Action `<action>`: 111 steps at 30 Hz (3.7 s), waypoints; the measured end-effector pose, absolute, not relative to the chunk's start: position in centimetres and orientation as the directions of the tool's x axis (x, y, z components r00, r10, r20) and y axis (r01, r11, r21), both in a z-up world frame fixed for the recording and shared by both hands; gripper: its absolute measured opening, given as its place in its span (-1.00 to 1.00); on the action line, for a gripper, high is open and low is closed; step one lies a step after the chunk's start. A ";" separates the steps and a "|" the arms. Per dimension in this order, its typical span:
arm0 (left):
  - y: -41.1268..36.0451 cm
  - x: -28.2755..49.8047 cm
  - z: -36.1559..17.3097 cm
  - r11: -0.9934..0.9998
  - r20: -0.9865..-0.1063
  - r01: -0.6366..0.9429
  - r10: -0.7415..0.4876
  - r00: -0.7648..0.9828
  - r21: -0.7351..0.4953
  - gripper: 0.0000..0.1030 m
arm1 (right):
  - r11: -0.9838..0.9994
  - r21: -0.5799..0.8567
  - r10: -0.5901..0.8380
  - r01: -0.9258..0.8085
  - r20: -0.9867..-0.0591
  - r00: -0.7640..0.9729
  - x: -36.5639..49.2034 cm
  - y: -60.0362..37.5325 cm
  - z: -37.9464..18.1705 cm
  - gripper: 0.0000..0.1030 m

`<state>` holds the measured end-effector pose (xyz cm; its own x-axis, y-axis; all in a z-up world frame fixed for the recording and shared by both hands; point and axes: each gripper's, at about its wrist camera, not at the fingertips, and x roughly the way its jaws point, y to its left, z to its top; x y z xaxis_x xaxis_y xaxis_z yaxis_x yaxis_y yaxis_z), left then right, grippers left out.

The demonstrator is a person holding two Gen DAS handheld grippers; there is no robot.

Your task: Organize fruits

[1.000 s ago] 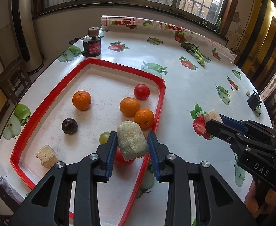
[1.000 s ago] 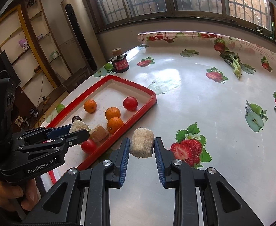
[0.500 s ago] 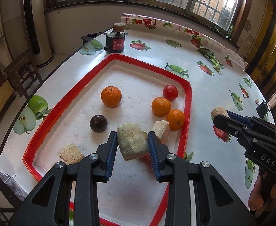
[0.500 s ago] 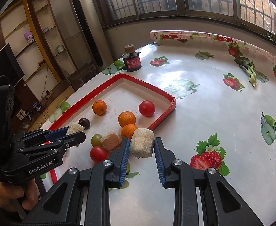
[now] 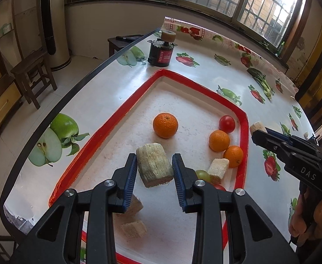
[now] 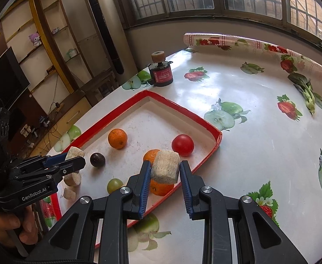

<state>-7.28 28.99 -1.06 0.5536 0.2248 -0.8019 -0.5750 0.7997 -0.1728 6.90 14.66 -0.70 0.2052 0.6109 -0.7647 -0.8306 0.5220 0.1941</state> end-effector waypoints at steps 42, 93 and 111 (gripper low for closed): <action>32.0 -4.3 -3.9 0.764 -0.850 -0.632 0.245 0.467 -0.127 -0.04 | 0.471 0.165 0.572 -0.867 -0.805 0.158 11.1 22.4 -4.6 -0.28; 18.0 -17.2 1.7 0.801 -0.687 -0.598 0.447 0.573 0.022 0.51 | 0.030 0.004 0.745 -1.000 -0.666 0.020 -1.3 3.9 1.1 0.73; 14.9 -19.7 3.2 0.796 -0.598 -0.604 0.493 0.632 0.017 0.58 | 0.051 0.042 0.799 -0.998 -0.602 0.016 -2.4 -0.7 0.2 0.74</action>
<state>-19.69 14.88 3.16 0.6324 0.4926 -0.5978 -0.6045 0.7965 0.0169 -2.42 -0.66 0.24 0.0156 0.7987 -0.6016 -0.9978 0.0510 0.0418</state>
